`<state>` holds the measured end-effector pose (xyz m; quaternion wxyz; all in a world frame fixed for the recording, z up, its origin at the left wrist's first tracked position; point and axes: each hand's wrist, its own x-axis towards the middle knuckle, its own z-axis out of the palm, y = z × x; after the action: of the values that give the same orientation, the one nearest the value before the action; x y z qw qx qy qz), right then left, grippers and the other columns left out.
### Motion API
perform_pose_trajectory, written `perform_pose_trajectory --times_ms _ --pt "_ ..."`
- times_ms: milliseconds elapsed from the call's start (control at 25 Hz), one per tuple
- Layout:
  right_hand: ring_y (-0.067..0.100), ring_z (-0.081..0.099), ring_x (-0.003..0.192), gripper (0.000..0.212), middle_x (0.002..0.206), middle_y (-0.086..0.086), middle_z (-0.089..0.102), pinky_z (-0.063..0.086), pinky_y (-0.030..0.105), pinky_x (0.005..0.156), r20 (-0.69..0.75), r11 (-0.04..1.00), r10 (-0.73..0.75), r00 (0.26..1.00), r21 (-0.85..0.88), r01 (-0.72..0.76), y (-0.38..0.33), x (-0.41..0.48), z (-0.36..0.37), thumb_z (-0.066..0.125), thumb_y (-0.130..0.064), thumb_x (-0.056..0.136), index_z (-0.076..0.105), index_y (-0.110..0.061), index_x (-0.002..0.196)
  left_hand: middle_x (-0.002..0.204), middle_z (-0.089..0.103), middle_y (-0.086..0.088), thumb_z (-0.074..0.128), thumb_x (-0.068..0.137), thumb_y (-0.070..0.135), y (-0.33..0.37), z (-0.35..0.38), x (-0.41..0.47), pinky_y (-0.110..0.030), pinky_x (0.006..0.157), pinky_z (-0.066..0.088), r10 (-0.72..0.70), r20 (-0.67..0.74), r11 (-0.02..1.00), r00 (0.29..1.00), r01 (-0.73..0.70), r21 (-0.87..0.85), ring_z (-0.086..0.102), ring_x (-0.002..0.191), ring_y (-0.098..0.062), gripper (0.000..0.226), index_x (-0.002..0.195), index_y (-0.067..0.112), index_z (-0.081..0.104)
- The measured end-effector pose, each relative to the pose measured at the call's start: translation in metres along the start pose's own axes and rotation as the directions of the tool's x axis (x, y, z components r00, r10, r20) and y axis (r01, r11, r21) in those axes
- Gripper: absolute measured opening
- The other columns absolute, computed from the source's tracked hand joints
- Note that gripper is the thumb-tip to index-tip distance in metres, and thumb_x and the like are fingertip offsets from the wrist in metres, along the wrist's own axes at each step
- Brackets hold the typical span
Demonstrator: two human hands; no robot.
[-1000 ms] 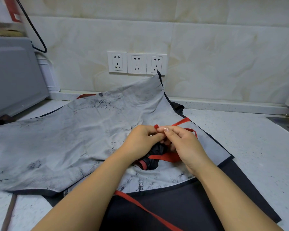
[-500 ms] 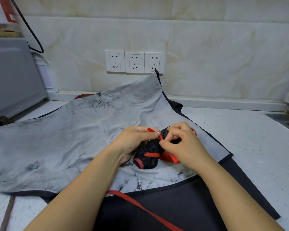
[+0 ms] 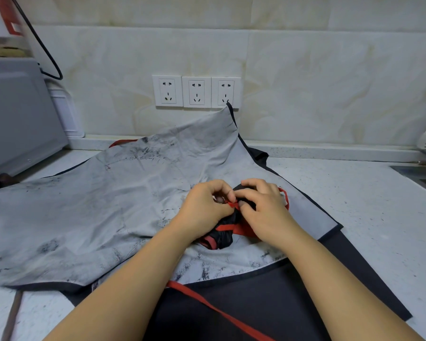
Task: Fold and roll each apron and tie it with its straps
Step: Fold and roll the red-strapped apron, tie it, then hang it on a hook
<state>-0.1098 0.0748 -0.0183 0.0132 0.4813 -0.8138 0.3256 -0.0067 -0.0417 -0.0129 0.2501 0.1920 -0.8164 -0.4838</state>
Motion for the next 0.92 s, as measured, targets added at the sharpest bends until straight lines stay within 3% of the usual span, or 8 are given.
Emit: perform_pose_trajectory --times_ms 80,240,320,400,480,600,720,920 --pt "0.008 0.030 0.122 0.029 0.126 -0.016 0.046 0.011 0.001 0.082 0.036 0.997 -0.009 0.999 -0.073 0.012 -0.001 0.001 0.002 0.049 -0.026 0.098 0.064 -0.030 0.122 0.063 0.051 0.009 0.067 0.072 -0.003 0.002 0.003 0.000 -0.021 0.056 0.039 0.041 -0.083 0.997 0.996 -0.036 0.064 0.043 0.056 -0.007 0.028 0.069 0.023 0.057" --pt "0.014 0.038 0.110 0.028 0.111 -0.006 0.049 0.031 0.028 0.089 -0.057 0.987 0.032 0.998 -0.157 -0.041 -0.015 0.006 0.000 0.042 -0.027 0.098 0.068 -0.017 0.104 0.079 0.052 0.012 0.061 0.076 0.014 0.008 0.010 -0.001 -0.027 0.060 0.039 0.226 -0.231 0.876 0.946 -0.094 0.474 0.048 0.070 -0.007 0.018 0.079 0.030 0.053" --pt "0.016 0.042 0.104 0.030 0.105 -0.003 0.050 0.037 0.037 0.094 -0.065 0.982 0.073 0.995 -0.168 -0.083 -0.013 0.005 -0.001 0.042 -0.026 0.098 0.067 -0.015 0.090 0.083 0.055 0.012 0.062 0.080 0.019 0.006 0.010 0.000 -0.027 0.064 0.043 0.252 -0.222 0.863 0.942 -0.115 0.491 0.050 0.072 -0.006 0.018 0.085 0.034 0.055" --pt "0.015 0.048 0.100 0.029 0.099 -0.005 0.050 0.039 0.041 0.097 -0.015 0.988 0.150 0.989 -0.026 -0.151 -0.005 0.003 -0.001 0.047 -0.028 0.097 0.067 -0.017 0.079 0.077 0.060 0.013 0.067 0.080 0.018 0.001 0.007 0.002 -0.029 0.067 0.048 0.218 -0.188 0.904 0.958 -0.126 0.408 0.054 0.070 -0.003 0.019 0.082 0.035 0.060" --pt "0.007 0.053 0.091 0.019 0.095 -0.011 0.050 0.040 0.035 0.099 -0.006 0.964 0.194 0.981 0.184 -0.190 0.001 -0.001 -0.001 0.056 -0.028 0.094 0.069 -0.025 0.081 0.069 0.059 0.014 0.072 0.078 0.015 -0.003 0.006 0.002 -0.026 0.066 0.048 0.190 -0.186 0.929 0.964 -0.115 0.352 0.055 0.065 -0.002 0.018 0.076 0.031 0.064" --pt "-0.002 0.052 0.085 0.016 0.094 -0.013 0.051 0.041 0.017 0.083 0.024 0.933 0.187 0.982 0.308 -0.185 0.002 -0.001 -0.004 0.060 -0.027 0.093 0.071 -0.039 0.097 0.064 0.054 0.016 0.077 0.076 0.011 -0.004 0.008 0.001 -0.008 0.058 0.037 0.183 -0.217 0.944 0.959 -0.110 0.311 0.055 0.060 0.001 0.015 0.073 0.023 0.069" --pt "0.000 0.055 0.086 0.016 0.095 -0.012 0.053 0.037 0.014 0.075 0.031 0.933 0.195 0.980 0.301 -0.195 0.002 0.000 -0.004 0.063 -0.025 0.090 0.072 -0.037 0.085 0.075 0.057 0.013 0.080 0.074 0.010 -0.007 0.006 0.003 -0.006 0.062 0.039 0.199 -0.209 0.945 0.957 -0.131 0.300 0.058 0.062 -0.001 0.019 0.069 0.024 0.068" --pt "0.003 0.051 0.072 0.010 0.092 -0.007 0.051 0.036 0.009 0.059 -0.091 0.973 0.217 0.972 0.104 -0.208 0.006 0.001 0.003 0.064 -0.019 0.081 0.066 -0.014 0.073 0.076 0.065 0.011 0.080 0.077 0.017 -0.008 0.000 0.004 -0.007 0.063 0.041 0.102 -0.155 0.968 0.983 -0.062 0.244 0.058 0.067 0.001 0.007 0.074 0.017 0.074"
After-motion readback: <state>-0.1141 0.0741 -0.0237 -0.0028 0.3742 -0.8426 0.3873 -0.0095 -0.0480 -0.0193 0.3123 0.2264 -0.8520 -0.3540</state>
